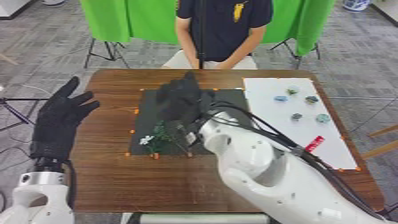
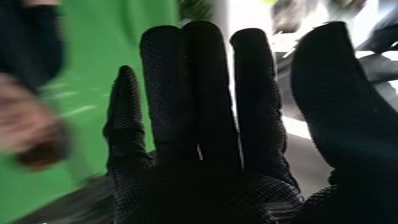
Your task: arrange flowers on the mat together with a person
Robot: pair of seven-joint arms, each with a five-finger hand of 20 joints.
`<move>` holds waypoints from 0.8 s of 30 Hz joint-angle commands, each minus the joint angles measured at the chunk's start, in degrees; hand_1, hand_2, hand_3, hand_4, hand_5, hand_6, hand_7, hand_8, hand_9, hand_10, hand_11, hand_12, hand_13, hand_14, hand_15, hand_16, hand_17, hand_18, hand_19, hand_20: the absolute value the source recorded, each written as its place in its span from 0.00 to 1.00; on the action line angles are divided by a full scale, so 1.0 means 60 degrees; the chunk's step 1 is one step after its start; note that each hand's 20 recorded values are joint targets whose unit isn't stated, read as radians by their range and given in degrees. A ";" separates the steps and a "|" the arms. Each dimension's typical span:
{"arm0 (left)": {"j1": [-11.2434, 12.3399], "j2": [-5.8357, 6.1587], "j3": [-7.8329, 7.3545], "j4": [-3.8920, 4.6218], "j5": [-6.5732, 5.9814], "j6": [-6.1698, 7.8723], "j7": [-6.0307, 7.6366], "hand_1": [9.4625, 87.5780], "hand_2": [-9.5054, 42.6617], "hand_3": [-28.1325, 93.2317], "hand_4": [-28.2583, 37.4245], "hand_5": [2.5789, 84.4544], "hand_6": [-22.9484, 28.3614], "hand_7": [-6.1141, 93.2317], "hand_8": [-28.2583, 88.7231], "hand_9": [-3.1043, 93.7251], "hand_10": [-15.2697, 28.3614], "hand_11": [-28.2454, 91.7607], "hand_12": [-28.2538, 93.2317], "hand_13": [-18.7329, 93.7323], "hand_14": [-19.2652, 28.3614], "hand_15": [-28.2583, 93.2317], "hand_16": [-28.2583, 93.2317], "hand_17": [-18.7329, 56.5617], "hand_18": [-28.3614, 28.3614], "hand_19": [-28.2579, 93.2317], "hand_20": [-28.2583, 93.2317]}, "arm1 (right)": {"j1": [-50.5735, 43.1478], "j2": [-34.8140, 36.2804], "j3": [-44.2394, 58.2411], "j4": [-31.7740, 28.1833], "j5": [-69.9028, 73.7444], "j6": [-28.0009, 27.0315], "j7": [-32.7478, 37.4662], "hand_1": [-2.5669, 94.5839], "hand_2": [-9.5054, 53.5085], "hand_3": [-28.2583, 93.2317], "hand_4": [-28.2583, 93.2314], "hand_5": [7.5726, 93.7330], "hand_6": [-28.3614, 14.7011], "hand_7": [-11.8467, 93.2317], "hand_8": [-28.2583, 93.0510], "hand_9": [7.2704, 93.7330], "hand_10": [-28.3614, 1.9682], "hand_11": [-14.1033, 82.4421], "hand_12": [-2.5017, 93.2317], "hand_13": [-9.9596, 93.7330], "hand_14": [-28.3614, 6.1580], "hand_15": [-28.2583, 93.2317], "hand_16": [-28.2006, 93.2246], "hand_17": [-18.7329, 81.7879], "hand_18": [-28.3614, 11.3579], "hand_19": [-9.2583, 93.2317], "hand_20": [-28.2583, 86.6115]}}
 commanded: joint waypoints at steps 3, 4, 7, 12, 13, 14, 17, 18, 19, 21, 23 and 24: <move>0.0173 0.0329 0.0284 0.0134 -0.0451 0.0304 0.0357 0.18 0.27 0.88 0.01 0.42 0.51 0.18 0.16 0.43 0.76 0.41 0.32 0.43 0.97 0.63 0.17 0.14 0.92 0.62 0.36 | -0.3026 0.1211 0.3968 -0.0929 0.5076 0.1720 -0.0113 0.33 0.10 0.83 0.02 0.64 0.72 0.27 0.12 0.64 0.48 0.38 0.19 0.61 0.40 0.66 0.33 0.28 0.07 0.66 0.42; 0.0174 0.0383 0.0292 0.0140 -0.0478 0.0311 0.0410 0.17 0.27 0.88 0.01 0.42 0.51 0.18 0.16 0.43 0.76 0.41 0.32 0.43 0.97 0.63 0.17 0.14 0.92 0.62 0.36 | -0.3345 0.1208 0.4448 -0.1063 0.5693 0.1638 -0.0158 0.32 0.11 0.83 0.02 0.62 0.72 0.27 0.12 0.63 0.47 0.38 0.19 0.60 0.38 0.65 0.33 0.27 0.07 0.65 0.42; 0.0200 0.0447 0.0327 0.0162 -0.0553 0.0364 0.0529 0.17 0.27 0.88 0.01 0.42 0.51 0.18 0.16 0.43 0.75 0.41 0.32 0.43 0.97 0.63 0.17 0.14 0.92 0.62 0.36 | -0.4332 0.1140 0.5868 -0.1378 0.8069 0.1461 -0.0315 0.30 0.14 0.84 0.02 0.57 0.71 0.27 0.12 0.60 0.46 0.36 0.18 0.58 0.37 0.63 0.33 0.26 0.05 0.64 0.41; 0.0362 0.0450 0.0355 0.0184 -0.0670 0.0378 0.0562 0.17 0.26 0.88 0.01 0.42 0.51 0.18 0.16 0.43 0.75 0.41 0.32 0.43 0.97 0.63 0.17 0.14 0.92 0.62 0.36 | -0.6015 0.1069 0.7796 -0.1477 1.1164 0.1335 -0.0863 0.26 0.18 0.83 0.01 0.48 0.71 0.26 0.13 0.51 0.42 0.31 0.18 0.51 0.30 0.57 0.33 0.26 0.02 0.63 0.40; 0.0381 0.0444 0.0366 0.0191 -0.0683 0.0384 0.0579 0.17 0.26 0.88 0.01 0.42 0.51 0.18 0.16 0.43 0.75 0.41 0.32 0.43 0.97 0.63 0.17 0.14 0.92 0.62 0.36 | -0.6352 0.1118 0.8052 -0.1433 1.1508 0.1384 -0.1180 0.25 0.17 0.83 0.00 0.47 0.70 0.26 0.13 0.51 0.42 0.30 0.18 0.51 0.30 0.55 0.34 0.26 0.01 0.63 0.39; 0.0450 0.0497 0.0376 0.0180 -0.0732 0.0449 0.0653 0.17 0.26 0.88 0.01 0.42 0.51 0.18 0.16 0.43 0.75 0.41 0.32 0.43 0.97 0.63 0.17 0.14 0.92 0.62 0.36 | -0.6686 0.1094 0.8308 -0.1398 1.2105 0.1443 -0.1476 0.25 0.18 0.83 0.00 0.47 0.70 0.26 0.13 0.50 0.43 0.29 0.18 0.50 0.30 0.54 0.34 0.26 0.00 0.62 0.39; 0.0610 0.0455 0.0367 0.0196 -0.0802 0.0450 0.0704 0.17 0.26 0.88 0.01 0.42 0.51 0.18 0.16 0.43 0.75 0.41 0.32 0.43 0.97 0.63 0.17 0.13 0.92 0.62 0.36 | -0.7482 0.1113 0.8754 -0.1329 1.3612 0.1735 -0.2154 0.23 0.21 0.83 0.00 0.44 0.70 0.25 0.13 0.46 0.45 0.27 0.18 0.47 0.30 0.48 0.34 0.24 0.01 0.59 0.37; 0.0607 0.0446 0.0383 0.0224 -0.0796 0.0446 0.0731 0.17 0.26 0.88 0.01 0.42 0.51 0.17 0.16 0.44 0.75 0.41 0.32 0.43 0.97 0.63 0.17 0.13 0.92 0.62 0.36 | -0.7674 0.1241 0.8698 -0.1276 1.3806 0.1960 -0.2498 0.22 0.23 0.83 0.00 0.42 0.70 0.25 0.13 0.45 0.45 0.26 0.18 0.46 0.29 0.47 0.34 0.24 0.02 0.58 0.37; 0.0637 0.0454 0.0393 0.0223 -0.0828 0.0466 0.0735 0.17 0.26 0.88 0.01 0.42 0.51 0.17 0.16 0.44 0.75 0.41 0.32 0.43 0.97 0.63 0.17 0.14 0.92 0.62 0.36 | -0.7864 0.1353 0.8584 -0.1261 1.3993 0.2330 -0.2833 0.20 0.26 0.83 0.00 0.41 0.70 0.25 0.13 0.44 0.45 0.25 0.18 0.45 0.28 0.46 0.35 0.23 0.02 0.57 0.37; 0.0608 0.0412 0.0476 0.0264 -0.0851 0.0455 0.0728 0.17 0.26 0.88 0.01 0.42 0.51 0.17 0.16 0.44 0.75 0.41 0.32 0.43 0.97 0.62 0.17 0.14 0.92 0.62 0.36 | -0.8215 0.1320 0.8656 -0.1230 1.4113 0.2323 -0.3038 0.19 0.29 0.83 0.00 0.40 0.70 0.24 0.14 0.43 0.45 0.25 0.18 0.44 0.28 0.44 0.35 0.22 0.04 0.56 0.36; 0.0556 0.0387 0.0527 0.0291 -0.0826 0.0418 0.0657 0.17 0.26 0.88 0.01 0.42 0.51 0.17 0.16 0.44 0.75 0.41 0.32 0.43 0.97 0.62 0.17 0.14 0.92 0.62 0.37 | -0.8406 0.1282 0.8616 -0.1183 1.4276 0.2365 -0.3176 0.18 0.30 0.83 0.00 0.37 0.71 0.24 0.14 0.42 0.47 0.23 0.17 0.43 0.28 0.42 0.36 0.22 0.05 0.55 0.36; 0.0537 0.0356 0.0537 0.0297 -0.0784 0.0390 0.0566 0.17 0.26 0.88 0.01 0.42 0.51 0.17 0.16 0.44 0.75 0.41 0.32 0.44 0.97 0.62 0.17 0.14 0.92 0.62 0.37 | -0.8475 0.1146 0.8704 -0.1136 1.4329 0.2094 -0.3099 0.17 0.31 0.83 0.00 0.36 0.71 0.23 0.14 0.41 0.48 0.22 0.17 0.42 0.29 0.41 0.36 0.21 0.06 0.54 0.35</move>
